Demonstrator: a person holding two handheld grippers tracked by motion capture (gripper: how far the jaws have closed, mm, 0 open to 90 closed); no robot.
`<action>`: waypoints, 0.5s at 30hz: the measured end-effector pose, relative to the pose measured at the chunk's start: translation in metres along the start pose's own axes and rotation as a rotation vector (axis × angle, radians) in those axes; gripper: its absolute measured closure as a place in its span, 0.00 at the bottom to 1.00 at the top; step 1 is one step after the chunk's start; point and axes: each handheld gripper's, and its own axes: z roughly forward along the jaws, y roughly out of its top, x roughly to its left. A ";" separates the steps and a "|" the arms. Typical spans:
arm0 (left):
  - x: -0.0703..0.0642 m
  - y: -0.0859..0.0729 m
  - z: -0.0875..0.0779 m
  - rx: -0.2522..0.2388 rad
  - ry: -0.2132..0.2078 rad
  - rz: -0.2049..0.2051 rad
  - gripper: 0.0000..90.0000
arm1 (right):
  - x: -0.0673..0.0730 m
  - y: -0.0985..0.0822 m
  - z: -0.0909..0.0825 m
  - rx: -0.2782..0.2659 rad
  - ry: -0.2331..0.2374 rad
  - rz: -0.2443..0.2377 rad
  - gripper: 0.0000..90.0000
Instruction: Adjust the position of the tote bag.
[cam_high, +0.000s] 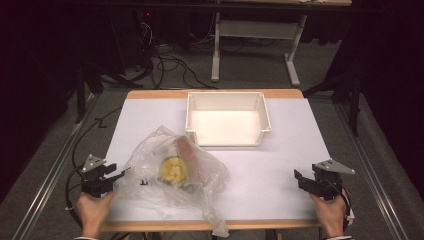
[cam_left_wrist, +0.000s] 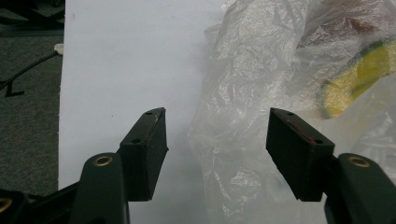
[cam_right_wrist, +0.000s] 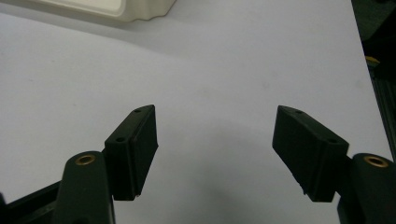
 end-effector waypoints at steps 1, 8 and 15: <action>0.000 0.000 0.000 0.001 -0.001 0.001 0.43 | 0.000 0.000 0.000 -0.003 0.002 -0.001 0.35; -0.004 0.001 -0.001 0.002 -0.003 0.000 0.42 | 0.002 0.001 0.003 -0.004 0.008 0.002 0.35; -0.009 0.002 -0.002 0.001 -0.005 0.003 0.42 | 0.001 0.002 0.001 -0.012 0.013 -0.008 0.36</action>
